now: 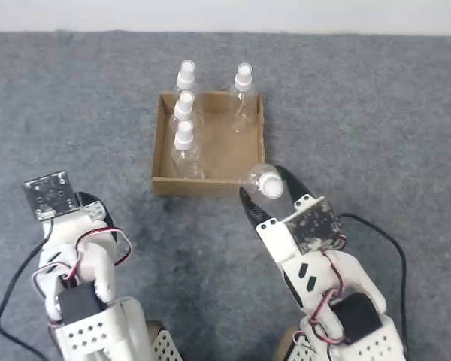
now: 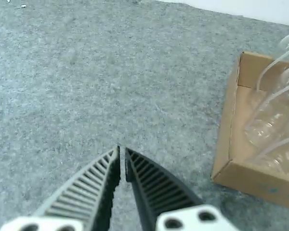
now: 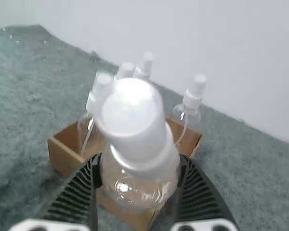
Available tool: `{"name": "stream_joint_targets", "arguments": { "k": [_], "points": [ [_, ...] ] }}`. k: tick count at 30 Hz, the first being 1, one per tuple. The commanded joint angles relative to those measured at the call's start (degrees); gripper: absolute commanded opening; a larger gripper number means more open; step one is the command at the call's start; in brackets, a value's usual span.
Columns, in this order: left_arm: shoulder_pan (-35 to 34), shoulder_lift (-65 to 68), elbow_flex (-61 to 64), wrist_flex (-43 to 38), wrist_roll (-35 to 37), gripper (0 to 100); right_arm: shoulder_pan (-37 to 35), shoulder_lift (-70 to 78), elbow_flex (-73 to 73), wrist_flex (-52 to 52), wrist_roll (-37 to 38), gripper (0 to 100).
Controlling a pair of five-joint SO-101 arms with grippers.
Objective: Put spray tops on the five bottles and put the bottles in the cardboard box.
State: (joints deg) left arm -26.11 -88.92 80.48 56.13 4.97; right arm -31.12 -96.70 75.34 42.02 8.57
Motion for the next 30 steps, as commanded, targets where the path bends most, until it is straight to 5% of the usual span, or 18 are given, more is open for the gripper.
{"name": "stream_joint_targets", "arguments": {
  "k": [1, 30],
  "points": [
    [-0.2, 0.4, -0.1, -1.7, 0.0, 1, 0.6, 3.1, -9.1, 0.6, -0.7, 0.6],
    [-0.3, 0.4, 0.0, -1.7, -0.3, 1, 5.4, 69.7, -51.0, -0.1, -1.3, 0.6]
  ]
}}
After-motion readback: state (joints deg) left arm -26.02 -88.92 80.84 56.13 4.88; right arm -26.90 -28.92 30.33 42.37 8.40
